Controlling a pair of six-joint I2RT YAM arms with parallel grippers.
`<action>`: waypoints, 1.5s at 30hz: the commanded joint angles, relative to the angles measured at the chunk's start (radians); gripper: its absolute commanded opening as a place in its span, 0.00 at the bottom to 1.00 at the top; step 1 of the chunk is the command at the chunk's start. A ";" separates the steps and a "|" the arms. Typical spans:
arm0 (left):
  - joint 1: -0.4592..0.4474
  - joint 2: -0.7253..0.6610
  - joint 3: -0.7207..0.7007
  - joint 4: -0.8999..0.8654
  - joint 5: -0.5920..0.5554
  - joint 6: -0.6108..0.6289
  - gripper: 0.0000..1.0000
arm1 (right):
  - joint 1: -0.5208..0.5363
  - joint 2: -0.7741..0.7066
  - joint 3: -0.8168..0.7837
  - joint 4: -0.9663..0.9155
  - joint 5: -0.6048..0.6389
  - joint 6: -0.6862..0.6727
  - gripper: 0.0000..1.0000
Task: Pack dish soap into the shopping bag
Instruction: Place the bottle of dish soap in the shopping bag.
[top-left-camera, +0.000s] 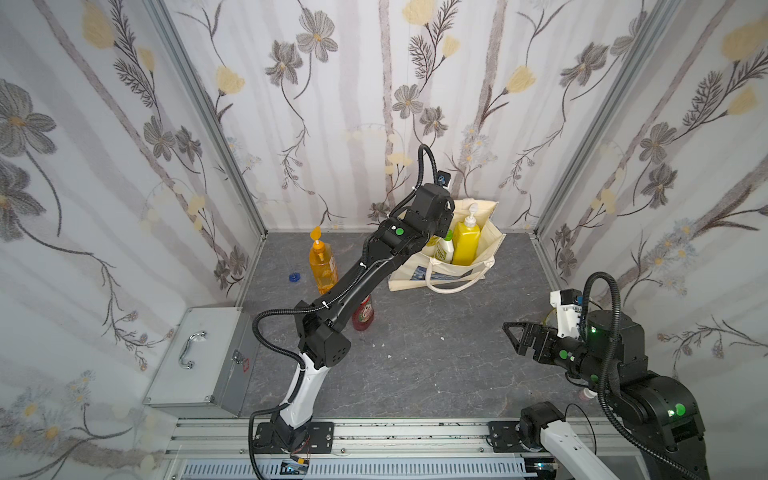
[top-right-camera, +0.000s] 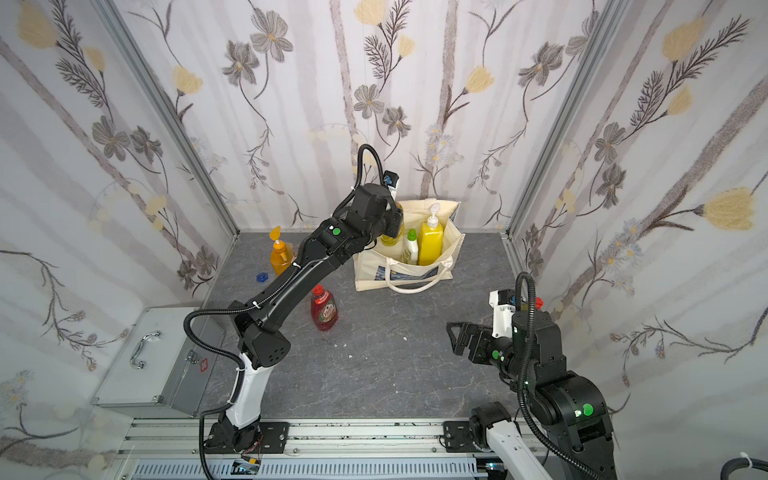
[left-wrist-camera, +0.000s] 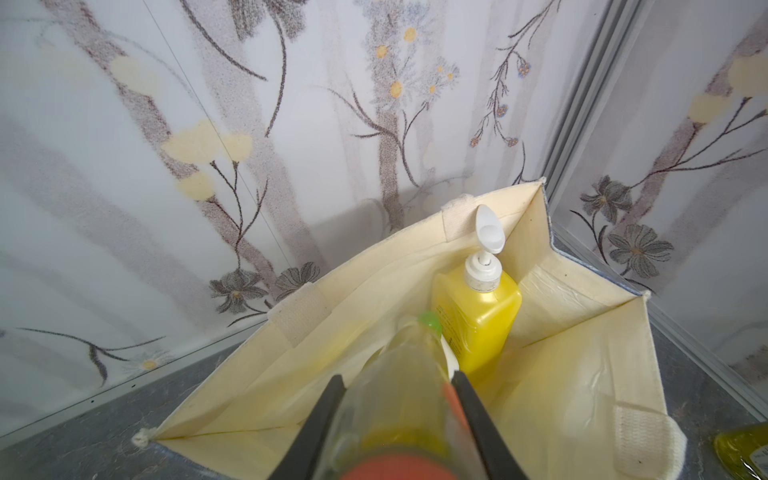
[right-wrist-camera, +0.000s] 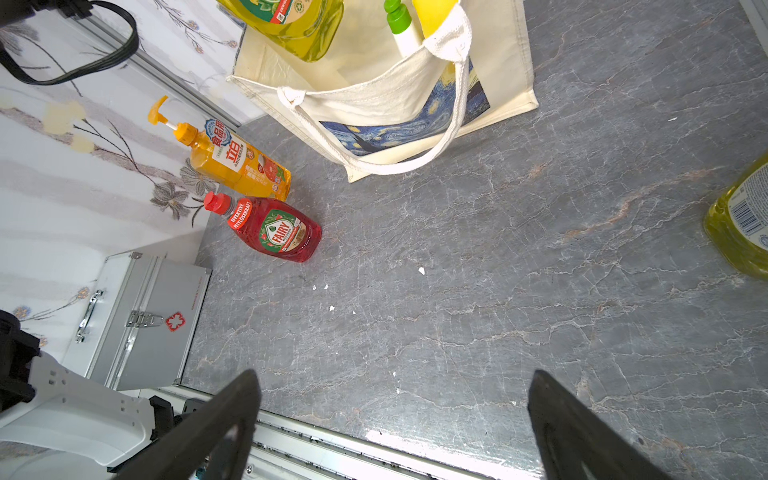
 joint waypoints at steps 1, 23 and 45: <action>-0.001 0.005 0.015 0.102 -0.090 -0.044 0.28 | -0.001 -0.006 -0.001 0.005 -0.018 0.006 1.00; -0.028 0.212 0.095 0.101 -0.315 -0.284 0.26 | 0.000 -0.086 -0.027 -0.053 -0.066 -0.105 1.00; 0.038 0.384 0.150 0.159 -0.255 -0.403 0.28 | 0.000 -0.092 0.017 -0.171 0.018 0.017 1.00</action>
